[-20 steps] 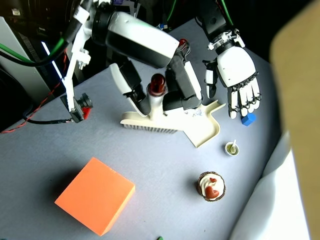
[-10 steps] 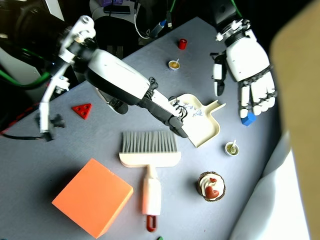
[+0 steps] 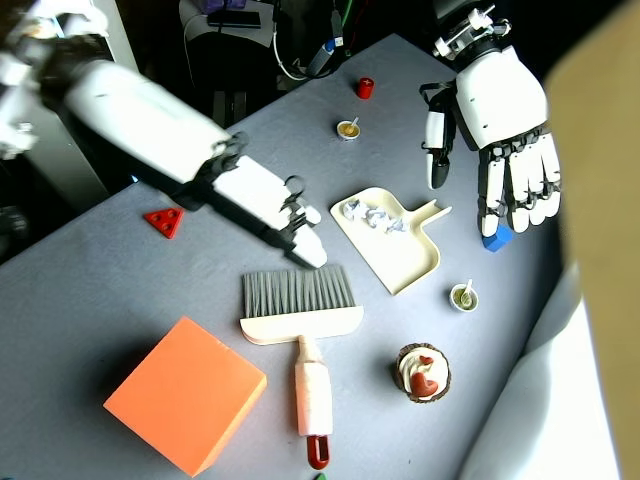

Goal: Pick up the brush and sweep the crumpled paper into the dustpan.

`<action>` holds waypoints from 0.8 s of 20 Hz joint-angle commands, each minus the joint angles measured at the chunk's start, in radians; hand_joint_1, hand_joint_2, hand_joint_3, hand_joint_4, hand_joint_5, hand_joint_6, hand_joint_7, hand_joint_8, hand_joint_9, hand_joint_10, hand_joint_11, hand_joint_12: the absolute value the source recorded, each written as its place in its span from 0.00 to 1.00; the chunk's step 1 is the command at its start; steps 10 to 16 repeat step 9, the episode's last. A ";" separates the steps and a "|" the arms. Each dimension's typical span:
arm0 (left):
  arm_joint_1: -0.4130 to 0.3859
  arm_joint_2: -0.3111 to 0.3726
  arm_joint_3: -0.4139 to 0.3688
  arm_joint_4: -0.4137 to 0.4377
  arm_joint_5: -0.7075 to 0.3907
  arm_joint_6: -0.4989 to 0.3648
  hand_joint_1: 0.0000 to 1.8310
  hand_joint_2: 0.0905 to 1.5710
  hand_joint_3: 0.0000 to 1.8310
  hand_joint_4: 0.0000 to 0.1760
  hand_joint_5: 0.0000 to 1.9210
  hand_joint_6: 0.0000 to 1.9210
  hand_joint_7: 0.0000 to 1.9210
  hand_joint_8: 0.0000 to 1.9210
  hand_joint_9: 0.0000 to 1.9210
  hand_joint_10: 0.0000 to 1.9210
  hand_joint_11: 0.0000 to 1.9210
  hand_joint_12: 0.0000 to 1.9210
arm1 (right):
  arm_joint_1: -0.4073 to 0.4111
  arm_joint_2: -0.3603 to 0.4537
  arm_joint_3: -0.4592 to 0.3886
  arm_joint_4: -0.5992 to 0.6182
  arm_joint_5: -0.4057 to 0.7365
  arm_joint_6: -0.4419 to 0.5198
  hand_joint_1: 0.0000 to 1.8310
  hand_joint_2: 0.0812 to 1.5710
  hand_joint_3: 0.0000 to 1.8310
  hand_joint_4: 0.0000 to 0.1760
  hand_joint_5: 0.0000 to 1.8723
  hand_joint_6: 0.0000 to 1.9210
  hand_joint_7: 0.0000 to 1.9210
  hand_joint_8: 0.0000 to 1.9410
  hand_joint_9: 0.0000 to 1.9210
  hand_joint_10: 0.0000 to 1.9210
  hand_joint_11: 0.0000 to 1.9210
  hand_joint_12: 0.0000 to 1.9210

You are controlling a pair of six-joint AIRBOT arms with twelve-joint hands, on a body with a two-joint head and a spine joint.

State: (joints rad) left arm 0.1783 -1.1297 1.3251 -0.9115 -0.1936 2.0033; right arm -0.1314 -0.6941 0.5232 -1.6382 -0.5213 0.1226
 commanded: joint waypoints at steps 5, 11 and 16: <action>0.001 0.035 -0.039 -0.003 -0.089 0.004 0.50 0.65 0.00 0.28 0.26 0.00 0.17 0.00 0.13 0.00 0.08 0.13 | 0.018 0.073 0.044 -0.513 0.268 0.528 0.23 0.51 0.00 0.00 0.01 0.00 0.05 0.00 0.04 0.00 0.02 0.03; 0.002 0.042 -0.054 -0.007 -0.083 0.004 0.49 0.66 0.00 0.28 0.26 0.00 0.17 0.00 0.14 0.00 0.08 0.12 | 0.020 0.082 0.064 -0.798 0.372 0.851 0.22 0.52 0.00 0.00 0.01 0.00 0.05 0.00 0.04 0.00 0.02 0.02; 0.002 0.042 -0.054 -0.007 -0.083 0.004 0.49 0.66 0.00 0.28 0.26 0.00 0.17 0.00 0.14 0.00 0.08 0.12 | 0.020 0.082 0.064 -0.798 0.372 0.851 0.22 0.52 0.00 0.00 0.01 0.00 0.05 0.00 0.04 0.00 0.02 0.02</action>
